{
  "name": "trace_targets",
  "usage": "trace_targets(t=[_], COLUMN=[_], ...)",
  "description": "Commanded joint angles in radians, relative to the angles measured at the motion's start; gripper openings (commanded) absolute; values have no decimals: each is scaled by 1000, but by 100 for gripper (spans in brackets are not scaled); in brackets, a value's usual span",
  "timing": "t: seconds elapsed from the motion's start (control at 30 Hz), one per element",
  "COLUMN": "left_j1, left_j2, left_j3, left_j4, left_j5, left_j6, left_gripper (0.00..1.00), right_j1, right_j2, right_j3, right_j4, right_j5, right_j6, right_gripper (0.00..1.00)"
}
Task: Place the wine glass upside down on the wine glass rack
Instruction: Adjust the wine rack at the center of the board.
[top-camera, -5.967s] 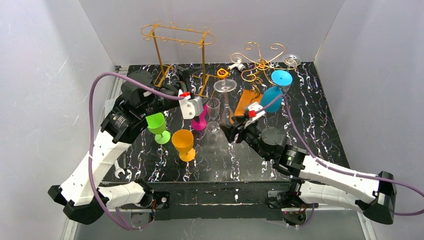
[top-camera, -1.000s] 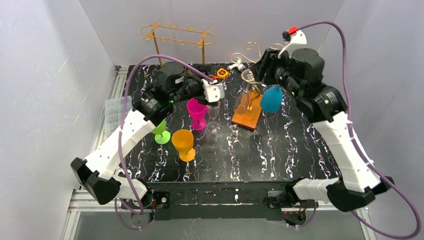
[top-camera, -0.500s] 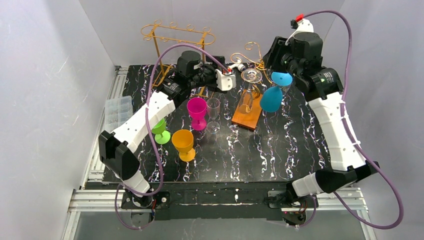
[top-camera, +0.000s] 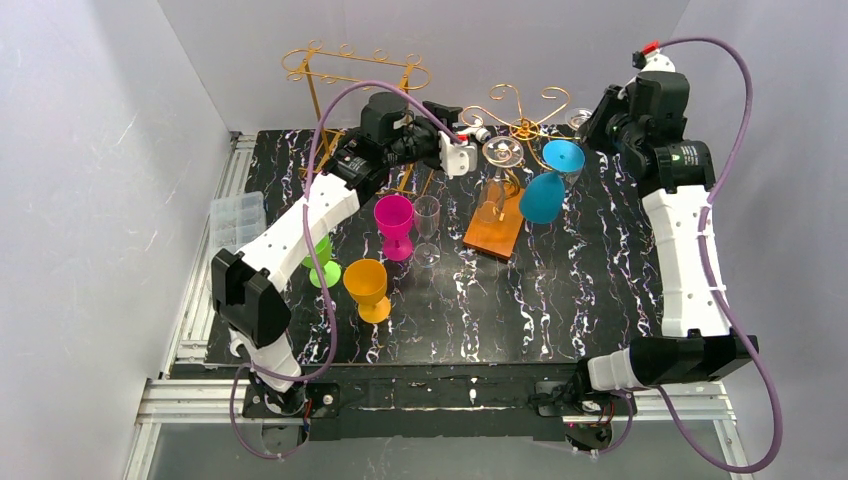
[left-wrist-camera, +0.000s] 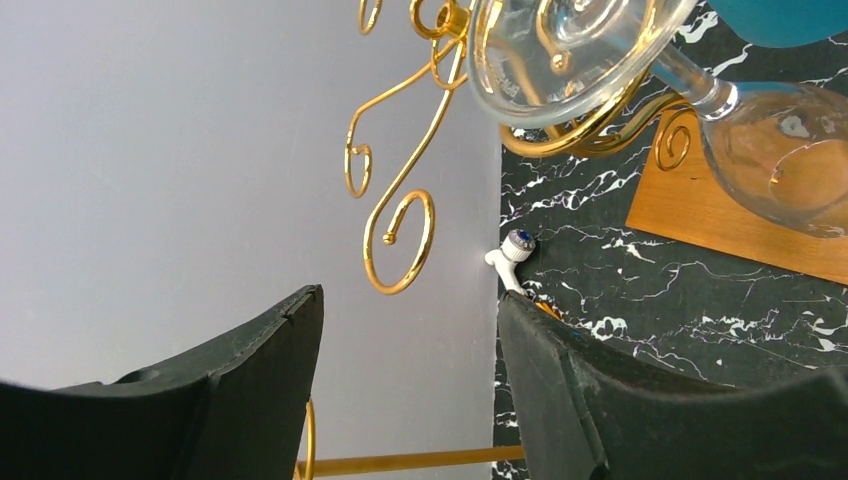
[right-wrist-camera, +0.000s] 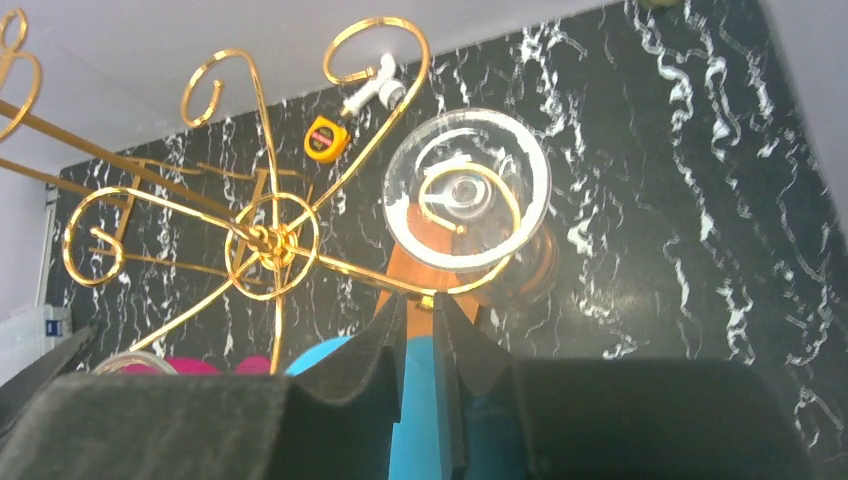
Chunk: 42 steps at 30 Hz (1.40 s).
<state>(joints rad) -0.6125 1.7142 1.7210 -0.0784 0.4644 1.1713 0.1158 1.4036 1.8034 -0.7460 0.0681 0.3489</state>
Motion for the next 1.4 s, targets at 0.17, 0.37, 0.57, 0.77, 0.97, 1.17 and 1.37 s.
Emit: trace_targets(t=[0.17,0.37,0.57,0.77,0.97,1.17,1.37], left_j1=[8,15,22,26,28,28,28], left_j2=[42,61,92,123,160,170,165], left_j3=[68,93,139,198,257,287,295], left_j4=[34,43,26,-26,-98,-140,-181], left_j5=[38,54,65,120,153,173,202], left_j6=[47,60,49,34,47,52,58], left_gripper=[57,53,47,42,35,19,13], right_j1=[-41,-57,-59,-61,-64,-77,-96], right_j2=[-71,-61,-45,-25,6,33,43], right_j3=[-101,-124,-150,-145,-123,-111,-96], right_j4=[48,75,123,138,145,154,164], right_j5=[-62,-108,-133,-131,-131,-131,-143], right_j6=[22,32,48,41,33,21,10], right_gripper=[14,13,10,10,10,10,10])
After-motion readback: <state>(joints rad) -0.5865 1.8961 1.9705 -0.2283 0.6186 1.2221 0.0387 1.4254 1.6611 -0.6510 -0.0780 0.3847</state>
